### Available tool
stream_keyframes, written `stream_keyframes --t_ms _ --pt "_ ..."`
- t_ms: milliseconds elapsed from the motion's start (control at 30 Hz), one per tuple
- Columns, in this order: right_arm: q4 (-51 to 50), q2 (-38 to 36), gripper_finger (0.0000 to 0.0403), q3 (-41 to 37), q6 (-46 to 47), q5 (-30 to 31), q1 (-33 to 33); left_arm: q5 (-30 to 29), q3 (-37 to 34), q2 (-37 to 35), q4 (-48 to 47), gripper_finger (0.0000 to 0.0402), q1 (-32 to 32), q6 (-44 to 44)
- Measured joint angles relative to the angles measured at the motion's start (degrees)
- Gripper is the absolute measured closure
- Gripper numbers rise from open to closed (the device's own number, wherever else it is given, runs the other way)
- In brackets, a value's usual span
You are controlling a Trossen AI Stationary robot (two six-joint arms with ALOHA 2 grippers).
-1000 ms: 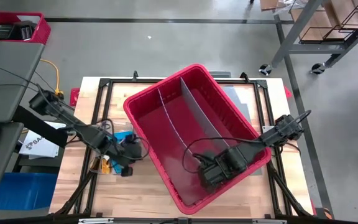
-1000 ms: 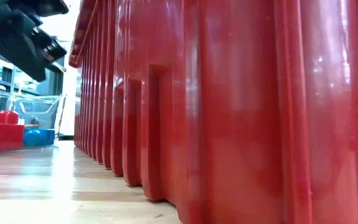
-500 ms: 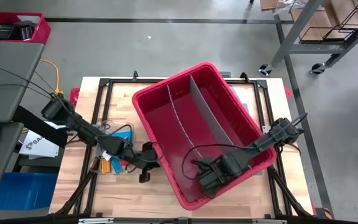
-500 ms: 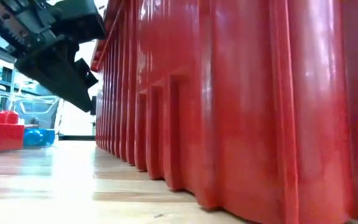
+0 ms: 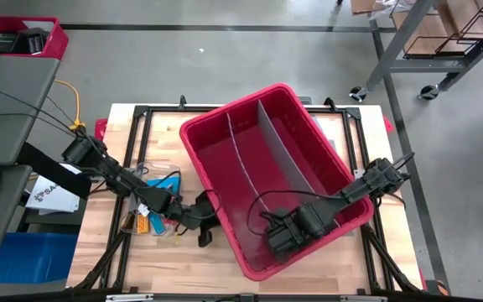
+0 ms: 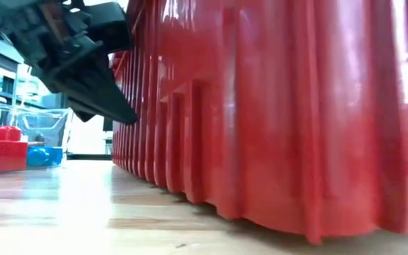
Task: Sort Items/Unsort Items
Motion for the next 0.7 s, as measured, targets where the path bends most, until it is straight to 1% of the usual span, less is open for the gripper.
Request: stream_keyframes --t_ms 133,233,333,400,533,633,700 --pt "0.8 0.1 0.0398 1.3 5.4 -1.3 -0.2 -4.5 0.1 2.4 2.0 0.0402 0.0 -4.4" --pt "1.6 0.1 0.04 3.2 9.3 -2.8 -0.5 -5.5 0.3 6.1 7.3 0.0402 -0.2 -6.6" --pt "2.5 0.1 0.04 4.4 13.4 -3.1 -0.8 -6.1 0.3 10.6 12.7 0.0402 -0.8 -6.4" --pt "3.7 0.1 0.0401 4.9 15.3 -3.4 -0.9 -5.8 1.0 13.1 14.3 0.0402 -1.3 -6.3" --pt "4.8 0.0 0.0401 4.9 18.9 -4.5 -1.1 -2.7 2.5 16.0 14.5 0.0402 -1.7 -5.2" --pt "4.7 0.0 0.0402 4.9 21.2 -5.0 -0.8 -0.8 2.7 16.4 14.4 0.0402 -1.7 -4.3" --pt "4.3 0.0 0.0402 4.9 22.7 -4.7 -0.6 -0.5 2.7 16.3 14.5 0.0402 -1.7 -3.5"
